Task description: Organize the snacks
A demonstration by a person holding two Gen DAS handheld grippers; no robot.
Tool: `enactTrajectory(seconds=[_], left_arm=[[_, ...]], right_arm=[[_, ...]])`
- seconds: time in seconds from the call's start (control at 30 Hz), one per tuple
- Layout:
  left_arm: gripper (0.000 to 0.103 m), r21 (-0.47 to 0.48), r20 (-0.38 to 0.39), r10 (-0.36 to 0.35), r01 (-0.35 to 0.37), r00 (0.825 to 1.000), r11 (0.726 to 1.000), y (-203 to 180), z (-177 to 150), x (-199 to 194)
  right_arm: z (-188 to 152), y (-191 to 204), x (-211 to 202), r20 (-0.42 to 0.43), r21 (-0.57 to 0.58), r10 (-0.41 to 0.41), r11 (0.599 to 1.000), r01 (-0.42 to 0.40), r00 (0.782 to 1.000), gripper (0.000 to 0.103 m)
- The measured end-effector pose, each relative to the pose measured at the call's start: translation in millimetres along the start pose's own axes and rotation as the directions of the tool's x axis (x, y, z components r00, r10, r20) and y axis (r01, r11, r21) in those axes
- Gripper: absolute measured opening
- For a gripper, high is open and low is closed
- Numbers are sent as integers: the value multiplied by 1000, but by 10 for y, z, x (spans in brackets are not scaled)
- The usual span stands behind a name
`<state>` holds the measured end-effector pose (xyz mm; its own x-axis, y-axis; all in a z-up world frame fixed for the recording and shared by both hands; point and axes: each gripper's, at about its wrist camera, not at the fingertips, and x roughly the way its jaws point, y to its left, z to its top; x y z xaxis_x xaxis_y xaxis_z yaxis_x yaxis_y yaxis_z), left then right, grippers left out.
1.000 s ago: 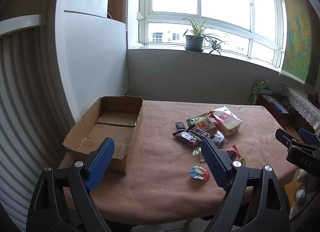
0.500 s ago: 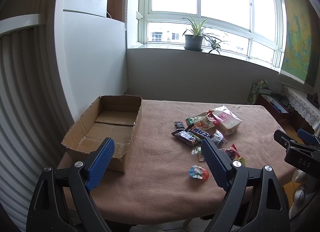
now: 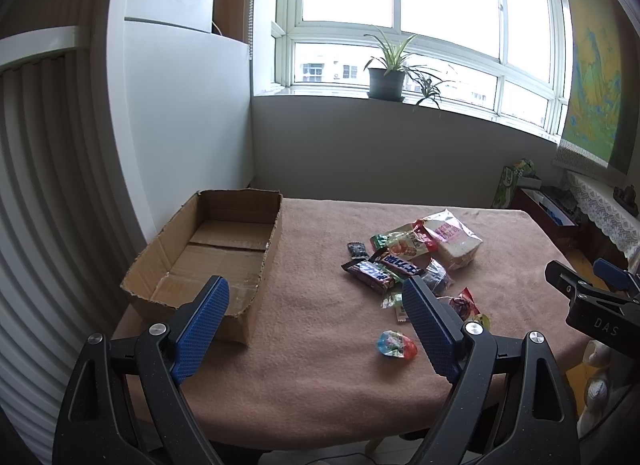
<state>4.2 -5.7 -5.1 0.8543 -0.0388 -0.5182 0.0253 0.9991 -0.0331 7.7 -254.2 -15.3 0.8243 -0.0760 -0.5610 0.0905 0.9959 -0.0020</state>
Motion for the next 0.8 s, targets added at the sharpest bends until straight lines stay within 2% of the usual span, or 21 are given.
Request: enactTrajectory(seconds=[0.2,0.6,0.8], left_arm=[[89,-4,-8,-4,4,1000,1000,13,-14,29],[89,-13,-86,-16,15,996,1000,109,-199,188],[89,-10,-151,-60,59,987,998,45,-346,329]], right_arm=[[-8,-35,28,-6,2,-6,1000,6,1000,103],[-220,-383,304,-98,35,-7,999,11,995,103],[-375,-359,449,-148,30,56,998,-52,987,103]])
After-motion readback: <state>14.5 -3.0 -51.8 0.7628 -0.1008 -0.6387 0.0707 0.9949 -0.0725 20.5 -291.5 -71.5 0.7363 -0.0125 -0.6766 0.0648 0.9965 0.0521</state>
